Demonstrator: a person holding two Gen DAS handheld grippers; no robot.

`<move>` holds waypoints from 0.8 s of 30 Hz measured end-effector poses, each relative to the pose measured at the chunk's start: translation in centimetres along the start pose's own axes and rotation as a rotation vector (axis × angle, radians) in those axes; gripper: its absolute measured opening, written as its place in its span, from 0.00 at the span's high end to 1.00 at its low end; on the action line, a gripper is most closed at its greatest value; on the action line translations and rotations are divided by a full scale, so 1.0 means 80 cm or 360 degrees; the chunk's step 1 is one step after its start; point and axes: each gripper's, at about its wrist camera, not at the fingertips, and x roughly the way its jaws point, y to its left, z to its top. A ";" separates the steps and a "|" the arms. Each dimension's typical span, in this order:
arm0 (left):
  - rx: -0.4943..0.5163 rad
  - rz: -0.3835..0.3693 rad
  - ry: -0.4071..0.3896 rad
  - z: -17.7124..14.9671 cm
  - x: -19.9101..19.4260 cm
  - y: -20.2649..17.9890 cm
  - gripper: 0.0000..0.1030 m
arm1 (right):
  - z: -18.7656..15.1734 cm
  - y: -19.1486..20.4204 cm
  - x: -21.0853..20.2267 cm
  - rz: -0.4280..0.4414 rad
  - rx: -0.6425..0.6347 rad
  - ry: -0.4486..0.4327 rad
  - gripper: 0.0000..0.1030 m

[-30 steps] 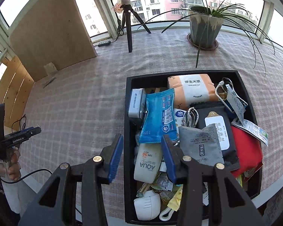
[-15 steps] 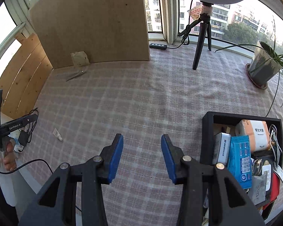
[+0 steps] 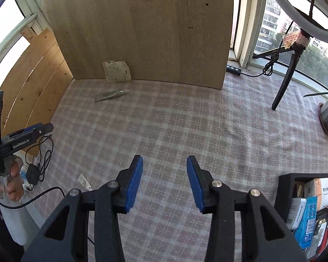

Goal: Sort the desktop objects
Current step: 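Move both tools back over the table toward the white packet, then lower the left tool onto the white shower-cap packet and close it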

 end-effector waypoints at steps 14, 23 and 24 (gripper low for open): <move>-0.0113 -0.0203 -0.0011 0.150 0.127 0.002 0.51 | 0.033 -0.007 0.085 -0.0020 0.0184 0.0134 0.60; -0.0098 -0.0281 -0.0044 0.196 0.167 -0.012 0.51 | 0.033 -0.025 0.116 -0.0041 0.0269 0.0208 0.60; -0.0101 -0.0301 -0.0035 0.196 0.172 -0.012 0.51 | 0.034 -0.025 0.117 -0.0044 0.0266 0.0208 0.60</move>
